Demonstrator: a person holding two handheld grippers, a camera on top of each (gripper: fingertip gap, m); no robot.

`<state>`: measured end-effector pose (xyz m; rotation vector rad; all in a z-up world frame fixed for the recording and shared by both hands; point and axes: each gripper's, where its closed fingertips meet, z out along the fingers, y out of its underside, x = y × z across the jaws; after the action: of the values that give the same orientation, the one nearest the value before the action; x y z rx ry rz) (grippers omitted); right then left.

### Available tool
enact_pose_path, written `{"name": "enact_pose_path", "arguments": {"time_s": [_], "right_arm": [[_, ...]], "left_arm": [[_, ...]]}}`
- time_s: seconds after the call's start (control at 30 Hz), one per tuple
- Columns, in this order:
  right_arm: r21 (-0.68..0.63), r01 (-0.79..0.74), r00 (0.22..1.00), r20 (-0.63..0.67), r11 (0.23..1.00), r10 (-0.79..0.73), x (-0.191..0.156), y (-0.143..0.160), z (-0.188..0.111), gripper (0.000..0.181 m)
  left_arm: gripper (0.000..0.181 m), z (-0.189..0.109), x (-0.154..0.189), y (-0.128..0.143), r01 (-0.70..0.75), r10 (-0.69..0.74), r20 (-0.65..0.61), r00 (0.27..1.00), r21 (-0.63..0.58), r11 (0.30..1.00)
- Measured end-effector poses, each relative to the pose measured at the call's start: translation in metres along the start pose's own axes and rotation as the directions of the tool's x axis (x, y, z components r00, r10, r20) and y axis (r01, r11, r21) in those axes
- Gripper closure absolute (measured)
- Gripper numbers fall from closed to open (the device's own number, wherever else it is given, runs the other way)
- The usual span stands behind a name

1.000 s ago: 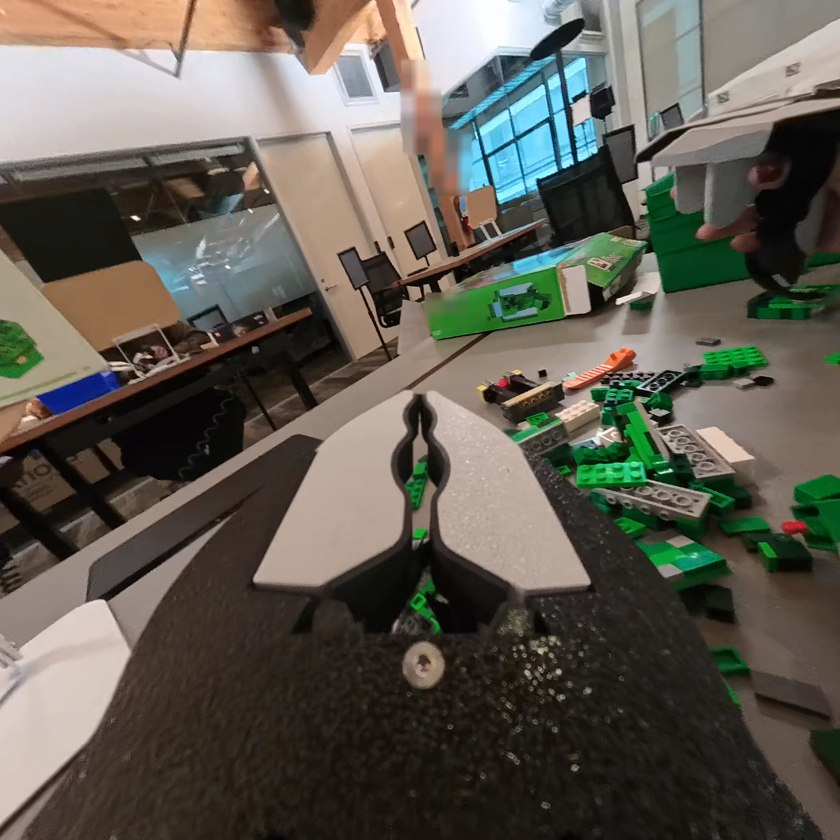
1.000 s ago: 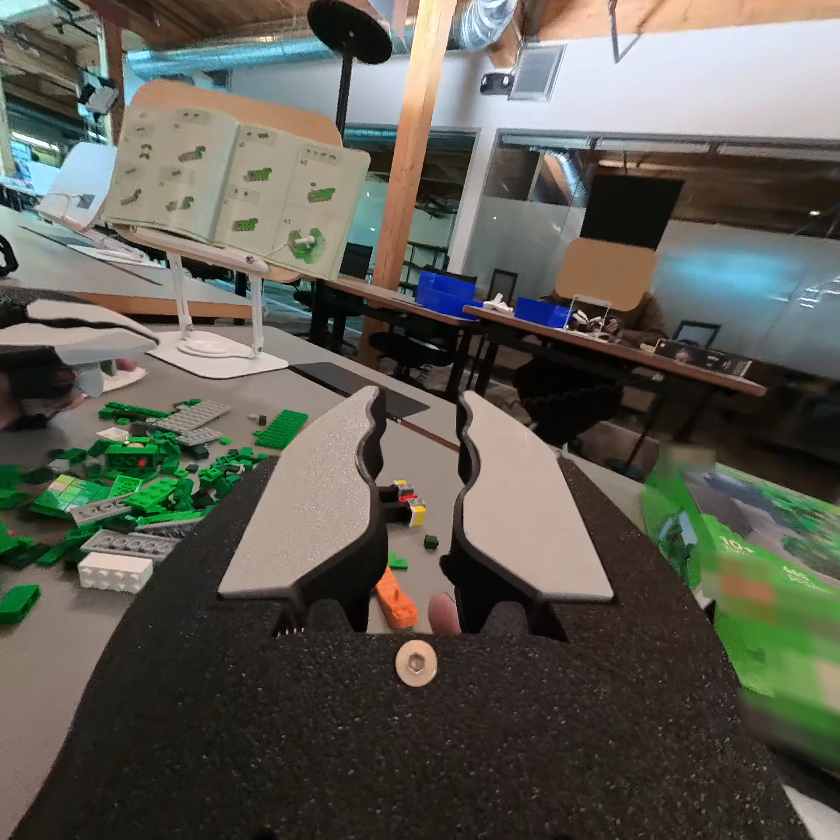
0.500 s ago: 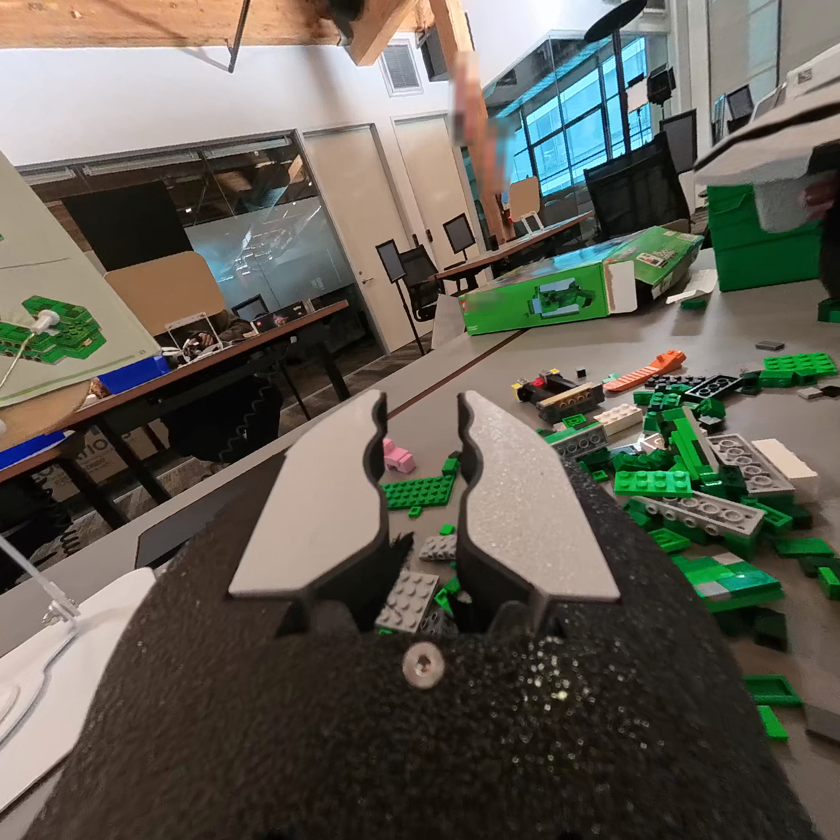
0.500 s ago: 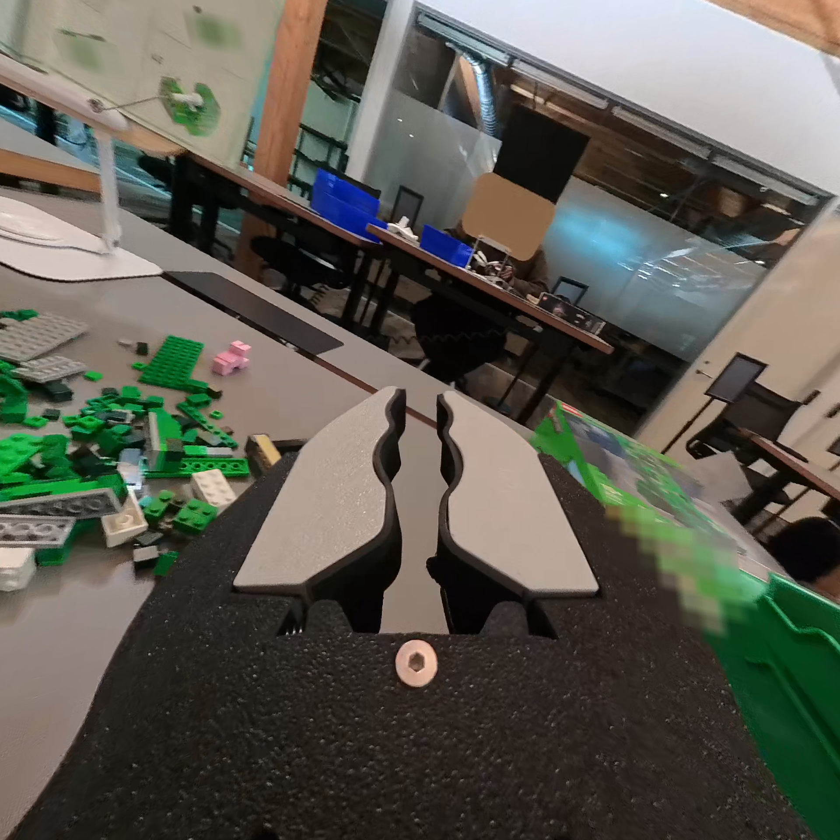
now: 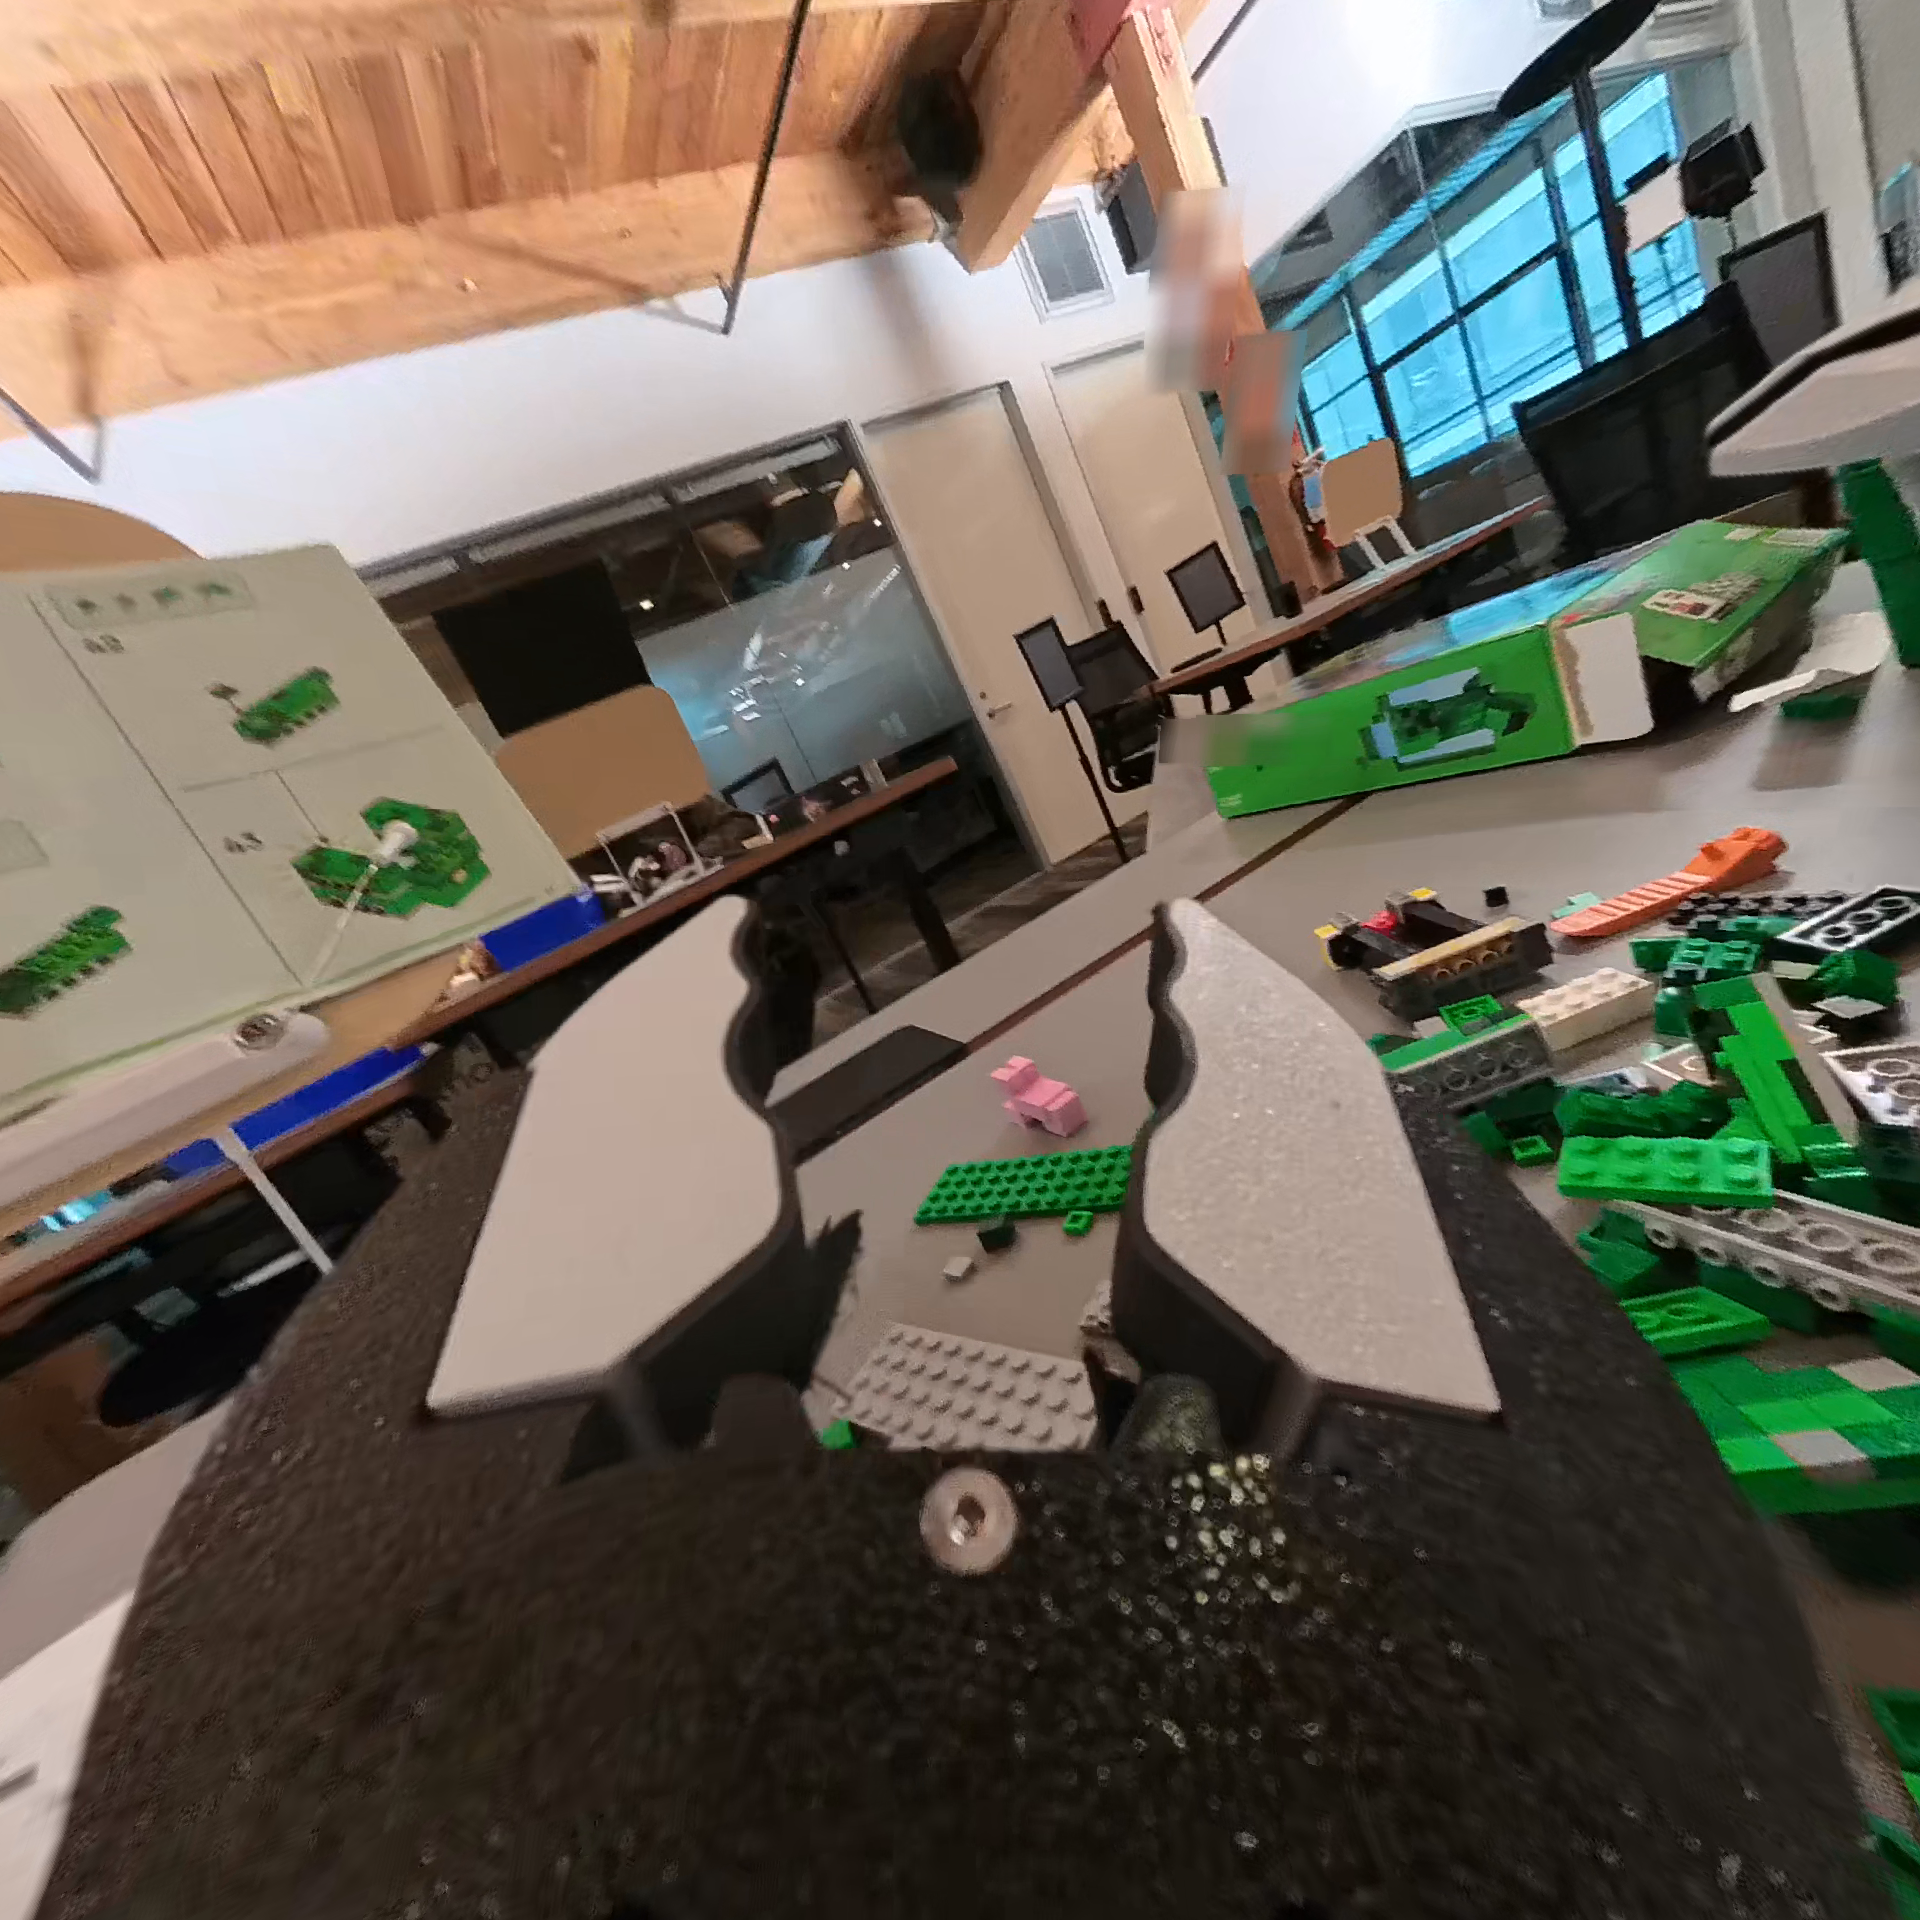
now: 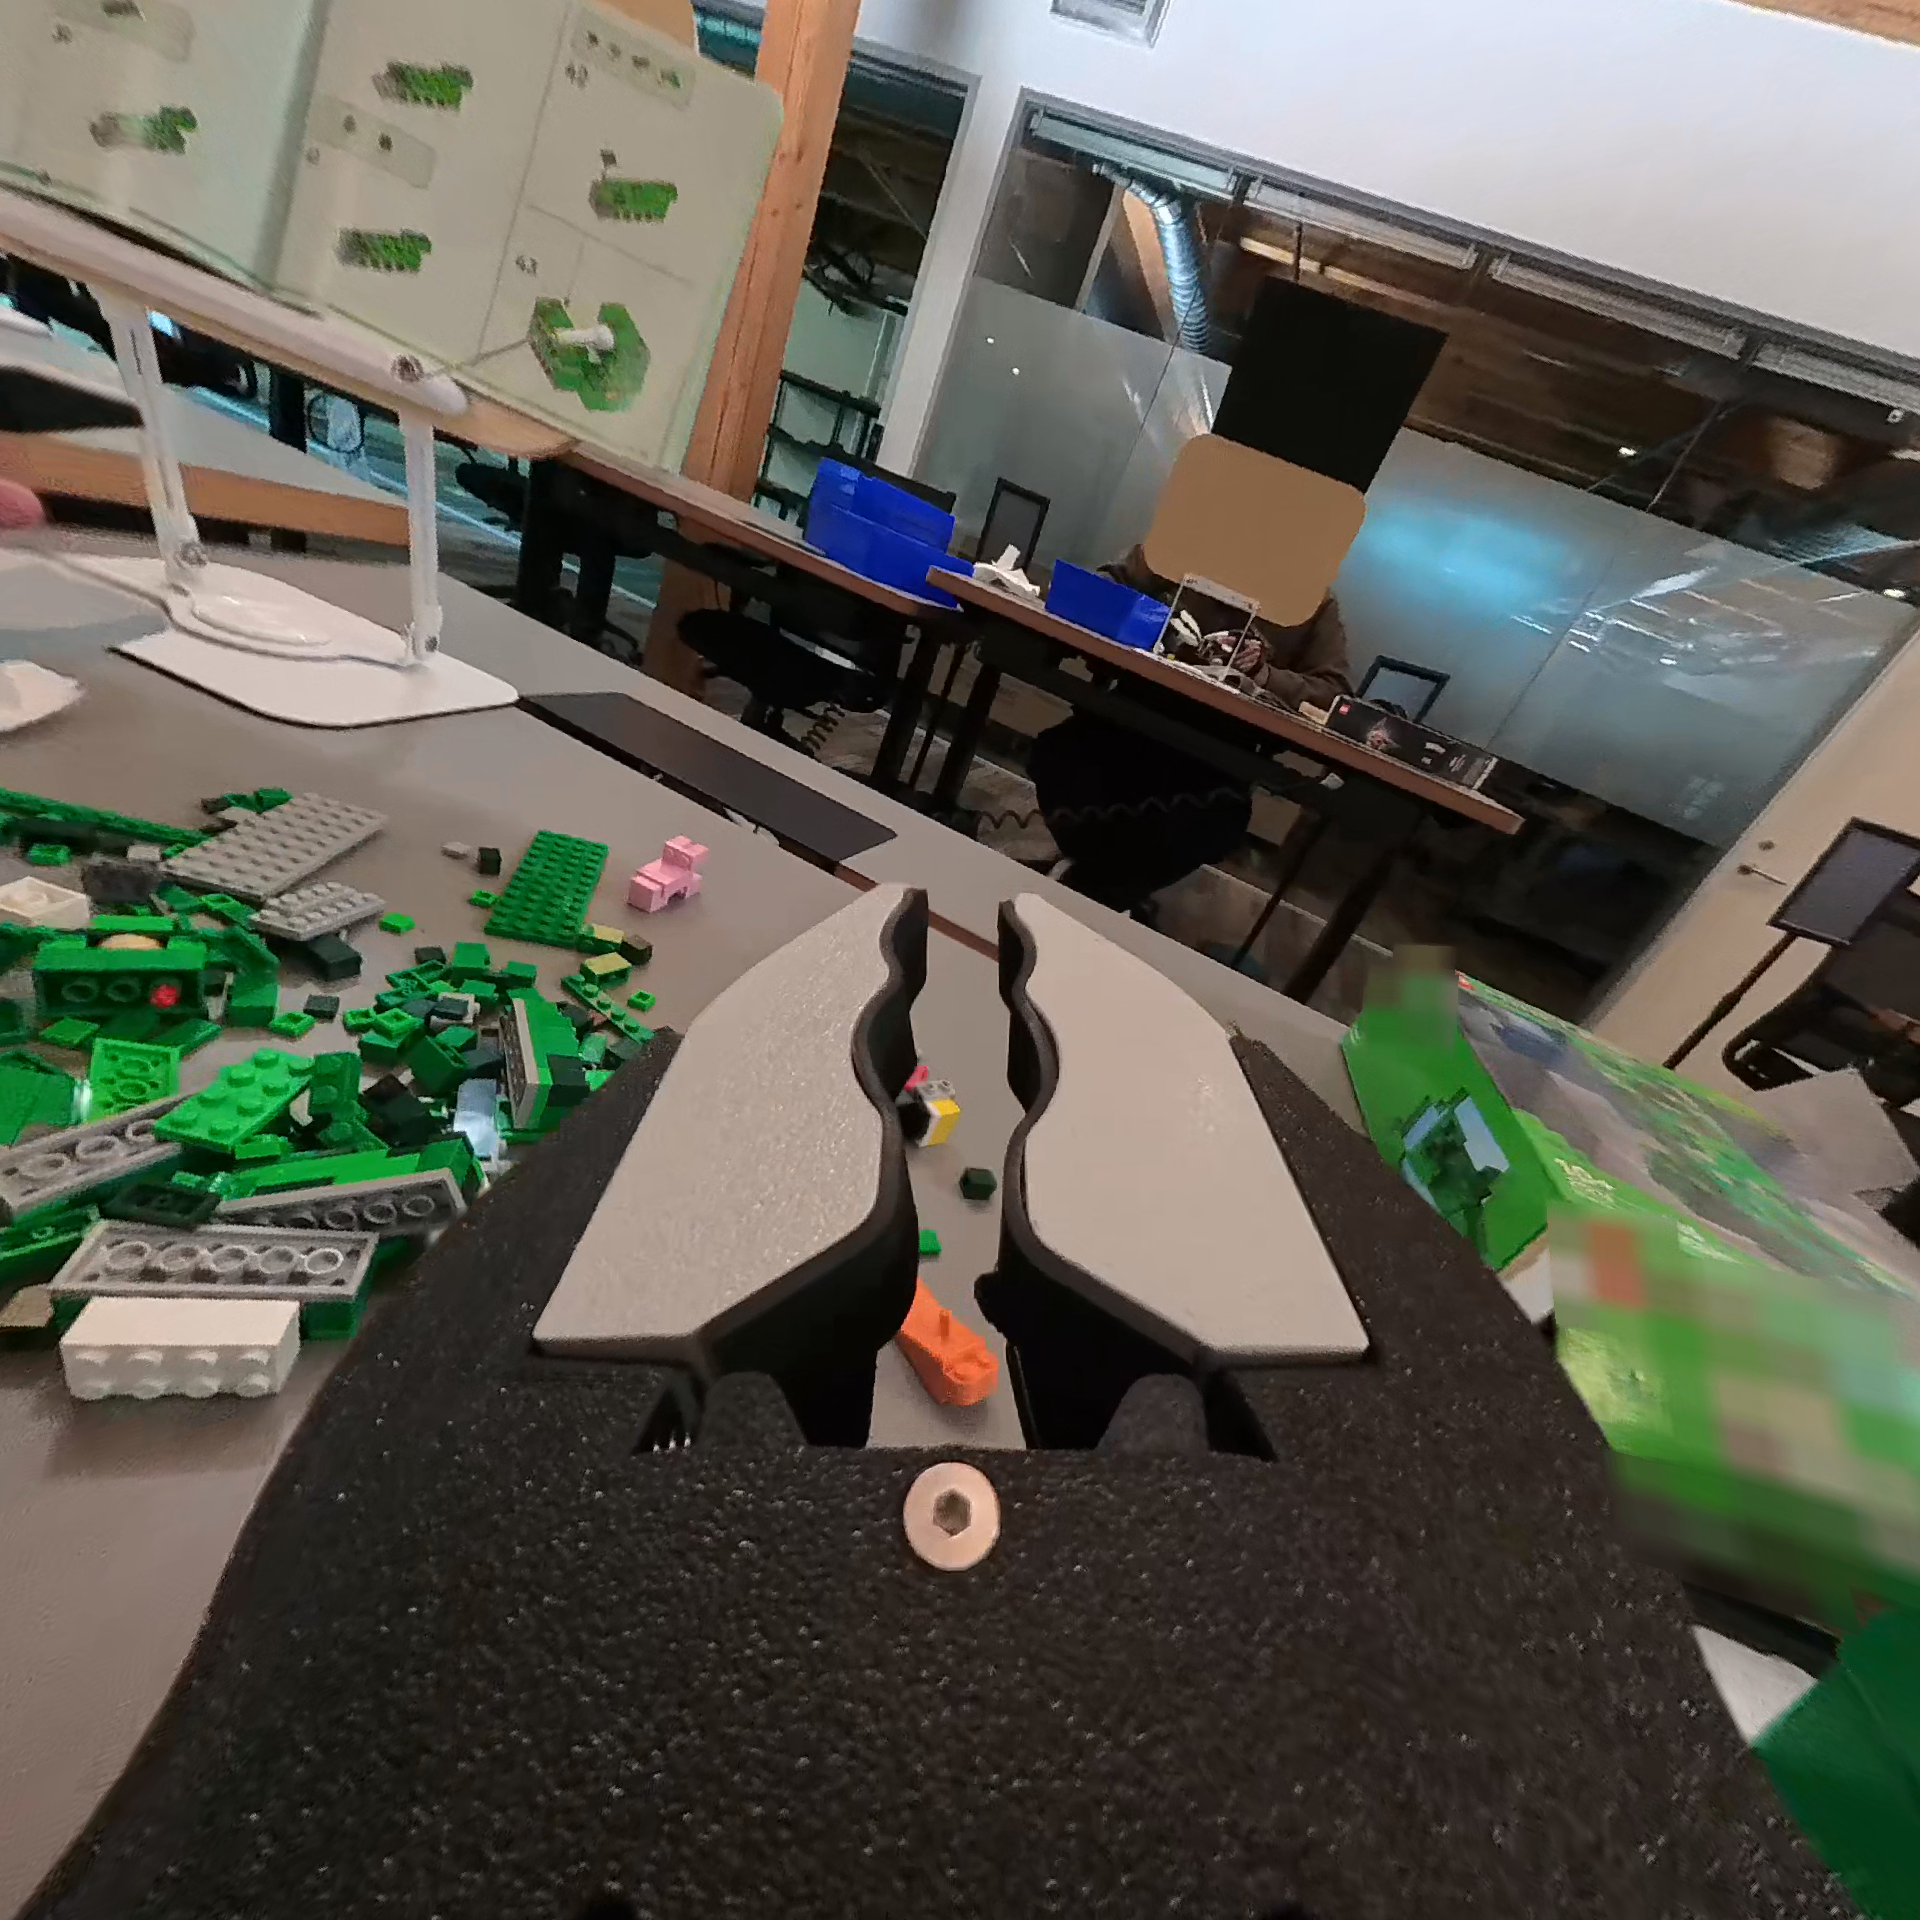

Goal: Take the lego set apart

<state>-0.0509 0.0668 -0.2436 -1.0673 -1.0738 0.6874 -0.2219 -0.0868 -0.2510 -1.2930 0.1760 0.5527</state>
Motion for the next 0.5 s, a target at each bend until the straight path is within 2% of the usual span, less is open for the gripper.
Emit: {"name": "enact_pose_path", "arguments": {"time_s": [0.13,0.23,0.5], "right_arm": [[0.006,-0.064,0.998,0.016,0.998,0.064,-0.003,0.003,0.002,0.169],[-0.028,-0.05,0.998,0.025,0.998,0.051,-0.006,0.011,0.005,0.169],[-0.024,-0.045,0.998,0.031,0.999,0.045,-0.008,0.01,0.005,0.169]], "left_arm": [[0.107,0.002,0.007,-0.002,-0.02,0.02,-0.029,0.999,0.01,1.0],[0.107,0.001,0.01,-0.004,-0.015,0.016,-0.045,0.999,0.021,1.0],[0.119,-0.001,-0.002,-0.002,0.071,-0.07,-0.016,0.997,0.02,0.997]]}}
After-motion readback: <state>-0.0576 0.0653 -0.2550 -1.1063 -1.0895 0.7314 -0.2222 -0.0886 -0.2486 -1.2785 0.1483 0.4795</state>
